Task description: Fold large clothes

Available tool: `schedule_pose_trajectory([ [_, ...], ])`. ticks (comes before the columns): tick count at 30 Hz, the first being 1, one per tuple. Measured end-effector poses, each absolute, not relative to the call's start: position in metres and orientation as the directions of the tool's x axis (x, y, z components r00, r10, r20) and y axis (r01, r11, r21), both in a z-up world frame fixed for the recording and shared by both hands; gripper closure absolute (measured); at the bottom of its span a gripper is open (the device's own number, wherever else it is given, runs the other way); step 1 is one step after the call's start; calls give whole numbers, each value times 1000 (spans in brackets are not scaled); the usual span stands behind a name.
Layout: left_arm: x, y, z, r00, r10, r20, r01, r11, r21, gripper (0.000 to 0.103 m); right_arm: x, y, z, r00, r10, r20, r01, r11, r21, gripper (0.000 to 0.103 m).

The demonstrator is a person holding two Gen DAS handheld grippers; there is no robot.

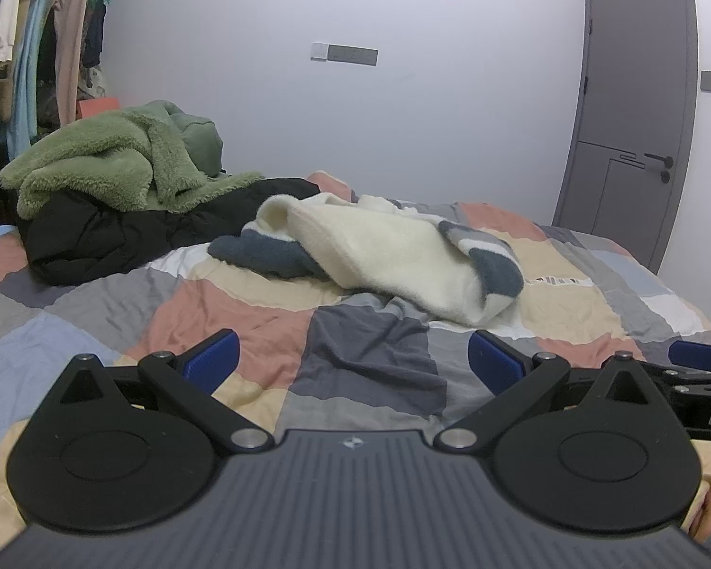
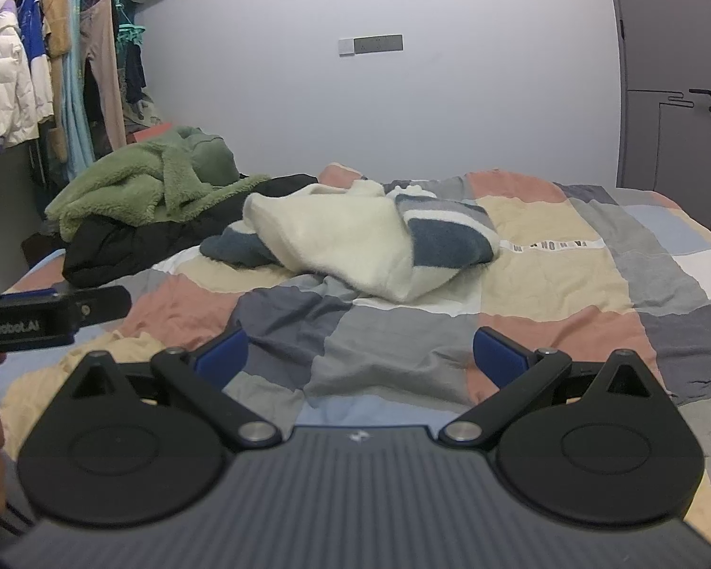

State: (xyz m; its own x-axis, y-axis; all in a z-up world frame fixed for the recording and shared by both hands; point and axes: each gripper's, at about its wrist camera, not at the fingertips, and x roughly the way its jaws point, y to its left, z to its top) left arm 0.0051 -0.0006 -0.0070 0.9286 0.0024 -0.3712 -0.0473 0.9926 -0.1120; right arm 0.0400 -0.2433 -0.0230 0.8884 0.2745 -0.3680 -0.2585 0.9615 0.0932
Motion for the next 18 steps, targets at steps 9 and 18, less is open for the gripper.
schedule_pose_trajectory([
  [9, 7, 2, -7, 926, 14, -378, -62, 991, -116, 0, 43, -244, -25, 886, 291, -361, -267, 957, 116, 0],
  [18, 27, 8, -8, 918, 9, -396, -68, 988, -136, 0, 55, -244, -26, 881, 293, -372, -249, 955, 161, 0],
])
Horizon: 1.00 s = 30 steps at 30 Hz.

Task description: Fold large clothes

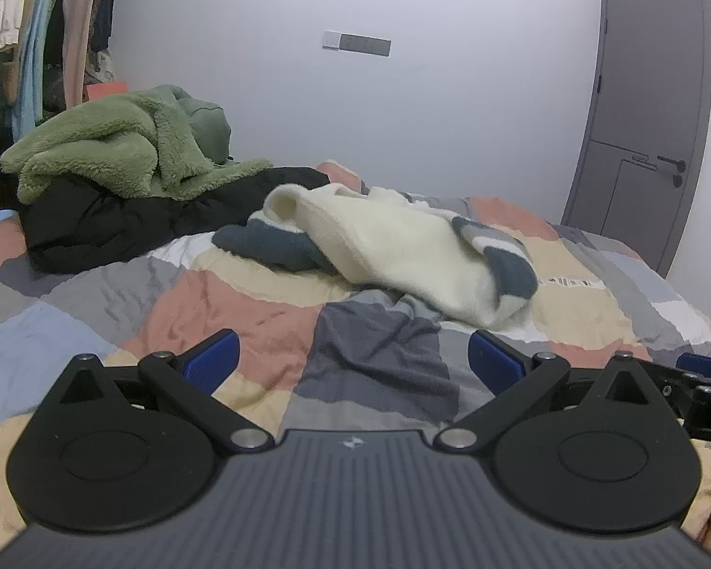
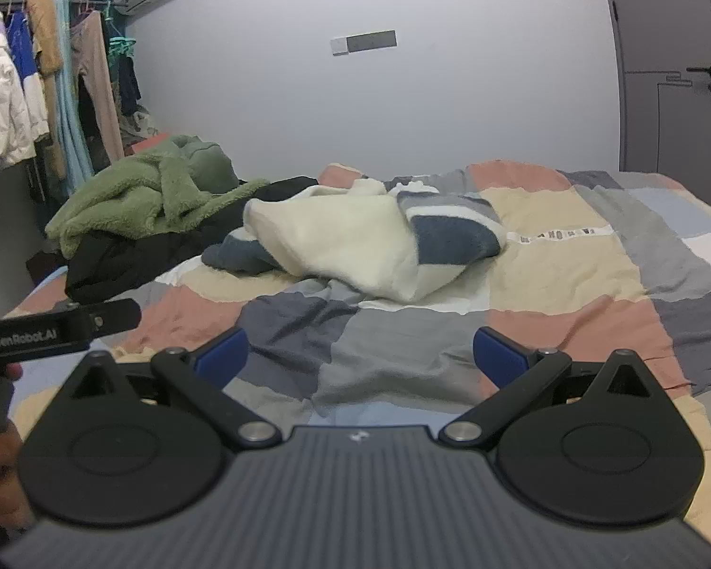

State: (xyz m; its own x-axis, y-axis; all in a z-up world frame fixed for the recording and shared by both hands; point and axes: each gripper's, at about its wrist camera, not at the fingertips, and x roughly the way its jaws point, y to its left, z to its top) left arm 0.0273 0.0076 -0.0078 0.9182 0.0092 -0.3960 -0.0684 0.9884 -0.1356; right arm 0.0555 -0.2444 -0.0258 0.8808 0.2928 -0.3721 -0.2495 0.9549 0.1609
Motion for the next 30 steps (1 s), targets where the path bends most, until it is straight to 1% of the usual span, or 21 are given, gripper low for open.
schedule_pose_trajectory([
  [4, 42, 11, -4, 921, 14, -388, -69, 989, -128, 0, 69, -244, -23, 867, 310, -389, -249, 947, 201, 0],
  [8, 62, 13, 2, 926, 41, -374, -80, 993, -89, 0, 81, -239, -18, 864, 321, -389, -259, 944, 203, 0],
  [12, 84, 21, 6, 930, 57, -364, -90, 993, -75, 0, 99, -233, -16, 829, 365, -423, -279, 927, 251, 0],
  [17, 113, 39, 8, 927, 50, -371, -102, 987, -122, 0, 133, -220, -17, 804, 408, -434, -301, 907, 295, 0],
  [20, 132, 48, 8, 926, 42, -374, -103, 984, -144, 0, 164, -214, -24, 780, 432, -454, -288, 891, 352, 0],
  [24, 163, 57, 4, 923, 27, -384, -96, 982, -160, 0, 200, -203, -34, 765, 446, -465, -279, 880, 385, 0],
  [26, 179, 63, 0, 915, 22, -403, -98, 981, -169, 0, 219, -200, -43, 743, 482, -464, -283, 855, 435, 0],
  [28, 193, 71, -4, 907, 18, -421, -106, 977, -186, 0, 243, -199, -56, 705, 551, -446, -265, 788, 555, 0],
  [30, 203, 83, -8, 902, 15, -431, -119, 969, -216, 0, 263, -195, -68, 684, 589, -431, -224, 732, 644, 0],
])
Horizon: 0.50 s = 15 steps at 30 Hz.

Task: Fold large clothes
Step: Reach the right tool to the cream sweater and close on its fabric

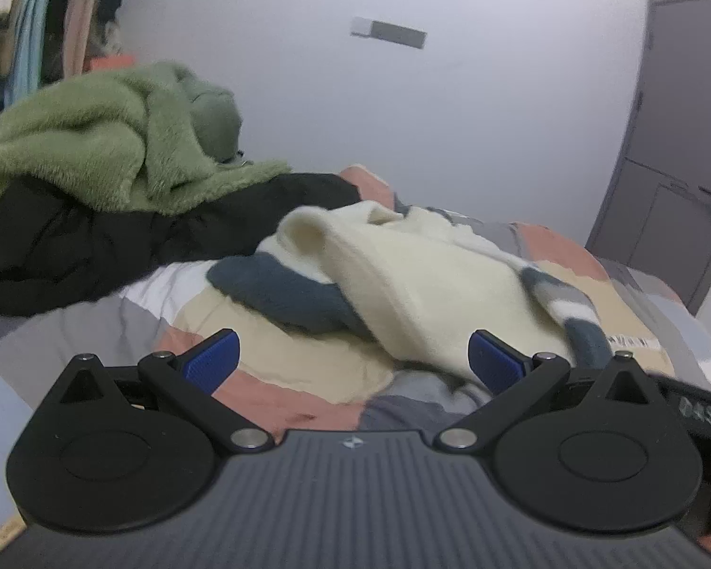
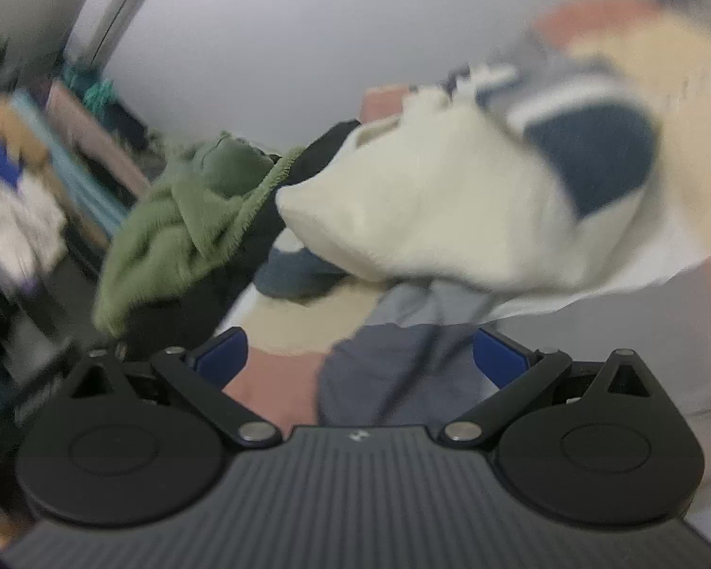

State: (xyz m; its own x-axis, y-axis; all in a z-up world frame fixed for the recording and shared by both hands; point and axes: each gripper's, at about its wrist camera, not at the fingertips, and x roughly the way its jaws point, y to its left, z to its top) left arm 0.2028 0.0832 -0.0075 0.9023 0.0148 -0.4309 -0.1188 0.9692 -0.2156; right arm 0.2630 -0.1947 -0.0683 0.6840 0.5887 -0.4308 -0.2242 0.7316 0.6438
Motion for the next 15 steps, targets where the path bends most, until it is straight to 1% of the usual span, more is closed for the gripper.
schedule_pose_trajectory([
  [2, 211, 99, -13, 894, 4, -449, -139, 954, -267, 0, 284, -187, -80, 684, 610, -400, -192, 680, 708, 0],
  [5, 222, 128, -27, 882, -15, -471, -172, 920, -351, 0, 312, -175, -93, 693, 621, -367, -158, 627, 763, 0],
  [7, 227, 142, -37, 875, -3, -485, -201, 908, -368, 0, 331, -169, -104, 694, 650, -310, -137, 542, 829, 0],
  [8, 229, 148, -41, 871, 2, -491, -214, 902, -375, 0, 339, -166, -109, 695, 661, -284, -122, 498, 859, 2],
  [9, 231, 153, -45, 869, 3, -495, -221, 897, -382, 0, 345, -163, -112, 695, 666, -270, -115, 474, 873, 2],
  [10, 235, 157, -51, 865, 0, -501, -227, 892, -392, 0, 351, -159, -115, 697, 665, -269, -102, 463, 880, 3],
  [12, 239, 162, -60, 859, -4, -513, -237, 884, -404, 0, 361, -154, -120, 701, 656, -281, -73, 457, 886, 11],
  [13, 242, 164, -66, 856, -11, -516, -240, 877, -416, 0, 365, -152, -124, 701, 648, -298, -46, 459, 887, 13],
  [14, 243, 164, -72, 859, -16, -512, -236, 875, -423, 0, 367, -151, -127, 697, 641, -323, -12, 460, 888, 18],
  [15, 244, 163, -77, 854, -11, -520, -247, 871, -424, 0, 366, -150, -132, 695, 630, -346, 33, 453, 891, 20],
])
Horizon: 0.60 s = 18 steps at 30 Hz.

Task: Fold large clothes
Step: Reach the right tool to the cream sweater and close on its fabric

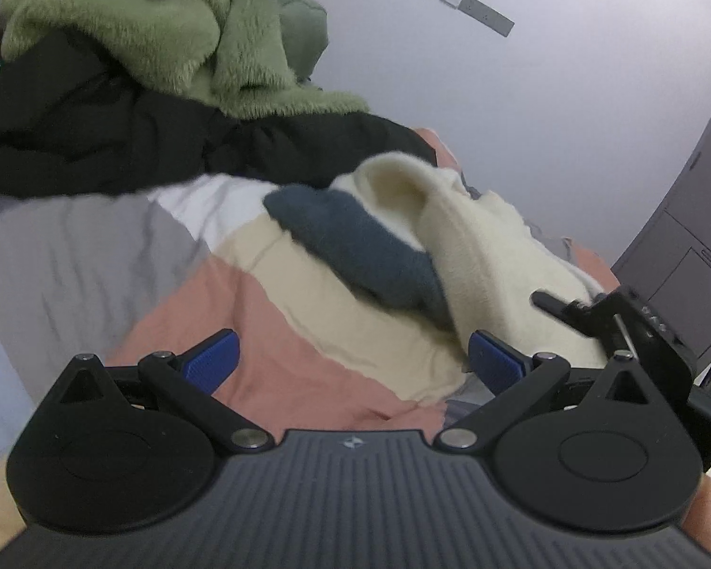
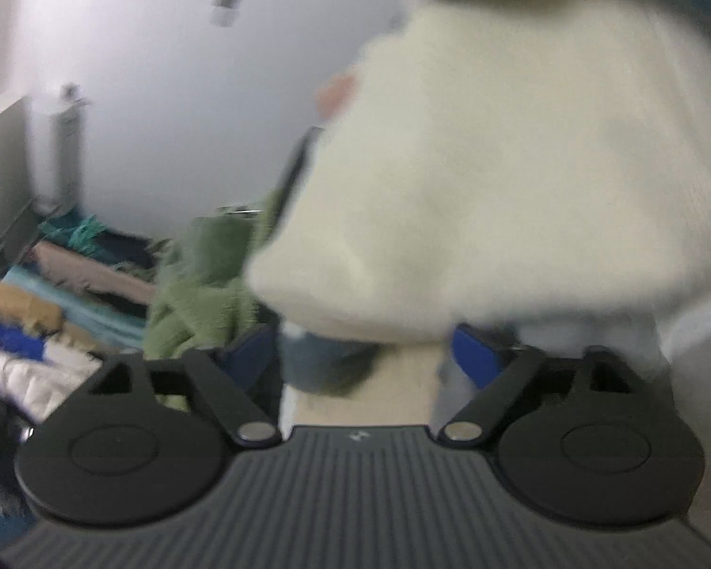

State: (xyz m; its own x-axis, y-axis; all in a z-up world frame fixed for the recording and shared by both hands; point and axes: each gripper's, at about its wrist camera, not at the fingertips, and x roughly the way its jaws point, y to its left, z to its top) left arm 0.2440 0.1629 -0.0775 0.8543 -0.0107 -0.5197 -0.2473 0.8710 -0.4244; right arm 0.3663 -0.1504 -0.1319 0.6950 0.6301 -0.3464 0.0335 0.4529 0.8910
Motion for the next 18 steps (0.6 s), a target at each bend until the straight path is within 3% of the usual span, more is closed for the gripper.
schedule_pose_trajectory([
  [4, 252, 161, -95, 831, -32, -555, -269, 850, -452, 0, 360, -145, -140, 729, 566, -384, 78, 488, 869, 31],
  [8, 251, 160, -97, 828, 17, -561, -299, 859, -416, 0, 366, -142, -142, 770, 510, -384, 88, 511, 855, 34],
  [10, 249, 164, -98, 834, 3, -552, -296, 846, -443, 0, 374, -145, -141, 799, 457, -391, 91, 550, 830, 42],
  [15, 235, 166, -96, 877, 28, -479, -283, 835, -471, 0, 374, -156, -128, 823, 420, -383, 65, 600, 797, 78],
  [18, 233, 167, -96, 884, -24, -467, -252, 817, -519, 0, 355, -167, -95, 841, 427, -332, -44, 667, 744, 84],
])
